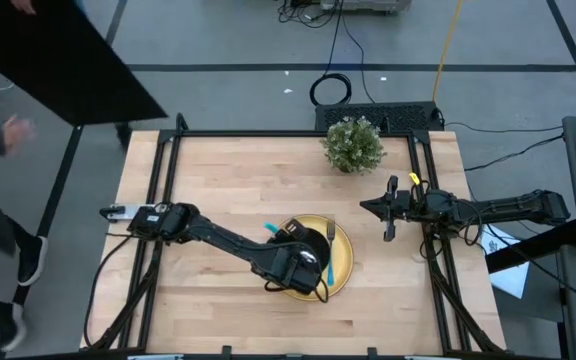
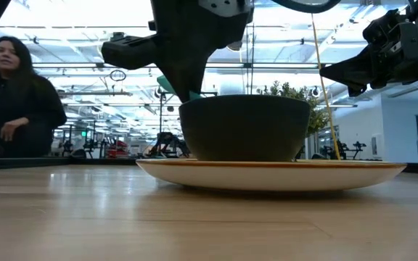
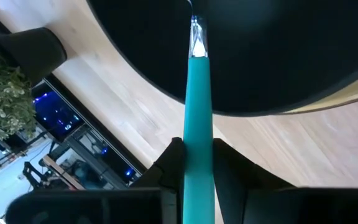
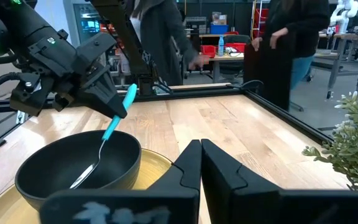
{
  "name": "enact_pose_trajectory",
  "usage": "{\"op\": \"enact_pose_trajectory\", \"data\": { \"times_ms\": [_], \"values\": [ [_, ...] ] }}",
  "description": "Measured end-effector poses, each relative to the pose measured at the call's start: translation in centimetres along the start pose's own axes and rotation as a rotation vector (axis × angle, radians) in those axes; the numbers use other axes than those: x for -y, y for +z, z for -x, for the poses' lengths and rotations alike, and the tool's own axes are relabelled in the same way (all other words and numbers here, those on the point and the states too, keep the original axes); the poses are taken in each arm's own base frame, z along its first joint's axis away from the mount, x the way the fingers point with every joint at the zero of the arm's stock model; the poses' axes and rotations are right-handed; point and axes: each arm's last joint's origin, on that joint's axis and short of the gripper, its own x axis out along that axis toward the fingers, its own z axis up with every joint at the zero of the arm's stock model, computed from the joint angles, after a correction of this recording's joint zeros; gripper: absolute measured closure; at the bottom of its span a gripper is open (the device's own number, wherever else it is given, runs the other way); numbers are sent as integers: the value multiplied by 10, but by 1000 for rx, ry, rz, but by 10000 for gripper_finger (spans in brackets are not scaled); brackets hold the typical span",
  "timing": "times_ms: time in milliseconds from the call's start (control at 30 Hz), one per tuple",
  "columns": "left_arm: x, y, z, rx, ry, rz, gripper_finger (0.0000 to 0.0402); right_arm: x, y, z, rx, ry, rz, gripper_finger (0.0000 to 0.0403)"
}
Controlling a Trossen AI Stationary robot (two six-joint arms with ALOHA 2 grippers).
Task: Set table place
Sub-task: Put the blue spoon into the black bowl
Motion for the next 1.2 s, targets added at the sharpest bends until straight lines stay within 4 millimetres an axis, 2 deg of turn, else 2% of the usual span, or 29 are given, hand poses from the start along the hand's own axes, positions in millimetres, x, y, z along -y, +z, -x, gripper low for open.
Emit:
{"op": "enact_pose_trajectory", "data": {
  "times_ms": [533,1200],
  "values": [
    [-14,-1,-12,19,-20,26,345,0,0,0,0,0,-6,403],
    [-13,-2,-12,41,-98,39,345,0,0,0,0,0,-7,403]
  ]
}}
